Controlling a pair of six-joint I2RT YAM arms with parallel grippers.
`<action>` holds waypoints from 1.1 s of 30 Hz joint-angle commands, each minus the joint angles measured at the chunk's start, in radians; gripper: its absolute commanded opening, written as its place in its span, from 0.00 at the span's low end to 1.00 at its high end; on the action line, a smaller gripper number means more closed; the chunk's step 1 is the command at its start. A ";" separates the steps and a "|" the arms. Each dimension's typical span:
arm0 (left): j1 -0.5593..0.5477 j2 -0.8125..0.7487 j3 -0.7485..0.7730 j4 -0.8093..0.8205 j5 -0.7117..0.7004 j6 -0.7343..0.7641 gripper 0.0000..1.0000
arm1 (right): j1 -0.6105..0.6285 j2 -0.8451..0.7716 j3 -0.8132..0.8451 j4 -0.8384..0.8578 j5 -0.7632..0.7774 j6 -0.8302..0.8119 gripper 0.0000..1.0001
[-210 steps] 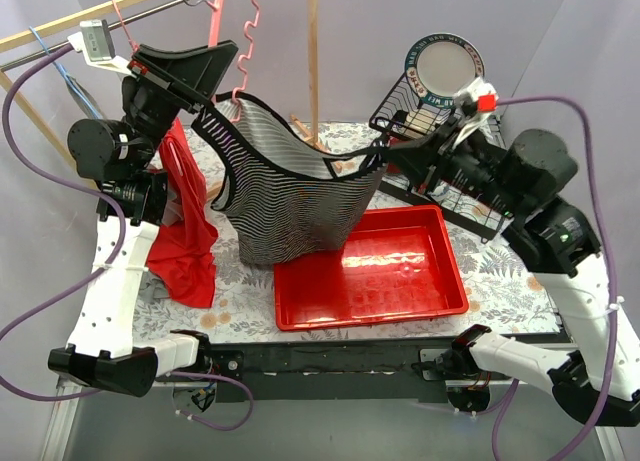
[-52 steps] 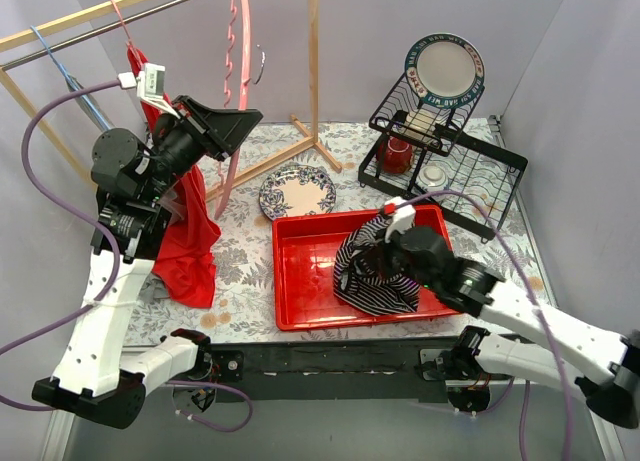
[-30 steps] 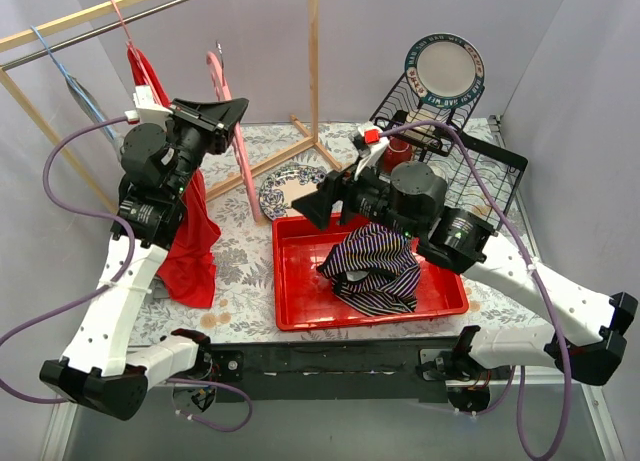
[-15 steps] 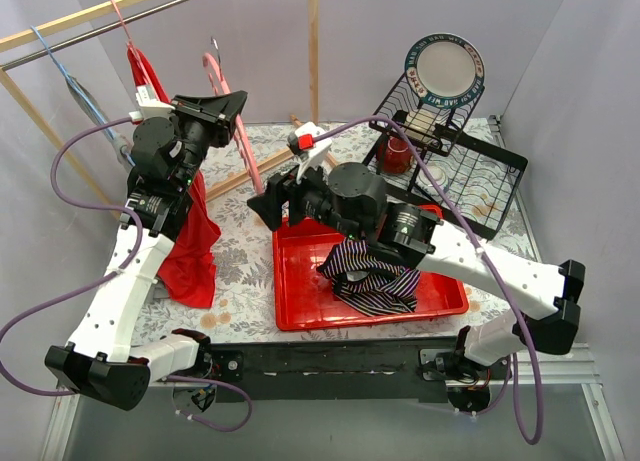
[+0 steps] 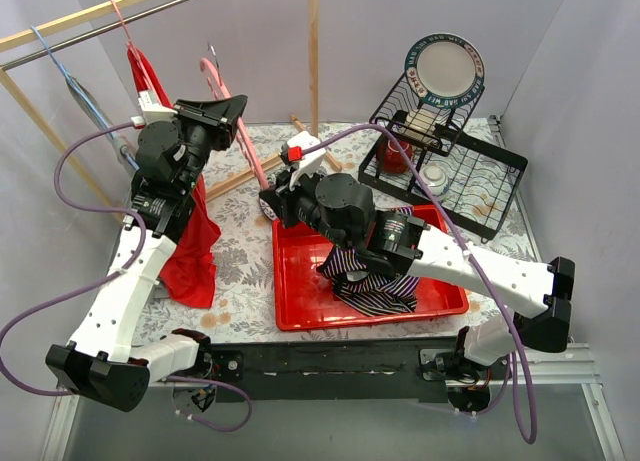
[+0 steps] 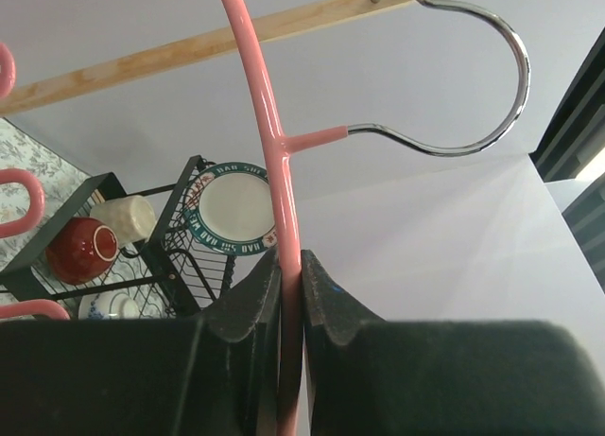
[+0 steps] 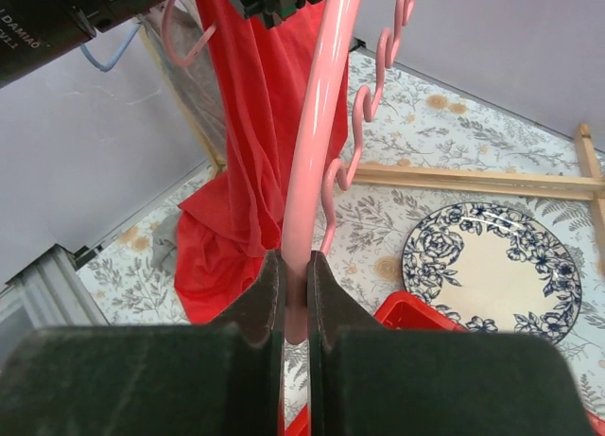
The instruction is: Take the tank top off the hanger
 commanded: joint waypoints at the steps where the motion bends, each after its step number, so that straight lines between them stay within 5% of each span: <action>1: 0.002 -0.071 -0.006 0.070 0.017 0.030 0.17 | -0.016 -0.058 -0.023 0.137 0.097 -0.083 0.01; 13: 0.001 -0.216 -0.098 0.073 0.158 0.178 0.96 | -0.047 0.004 0.193 0.117 0.167 -0.287 0.01; 24: 0.002 -0.404 -0.196 0.009 0.310 0.434 0.98 | -0.225 0.141 0.470 -0.034 -0.104 -0.145 0.01; 33: 0.002 -0.372 -0.068 -0.224 0.342 0.640 0.98 | -0.282 0.189 0.508 -0.036 -0.202 -0.062 0.01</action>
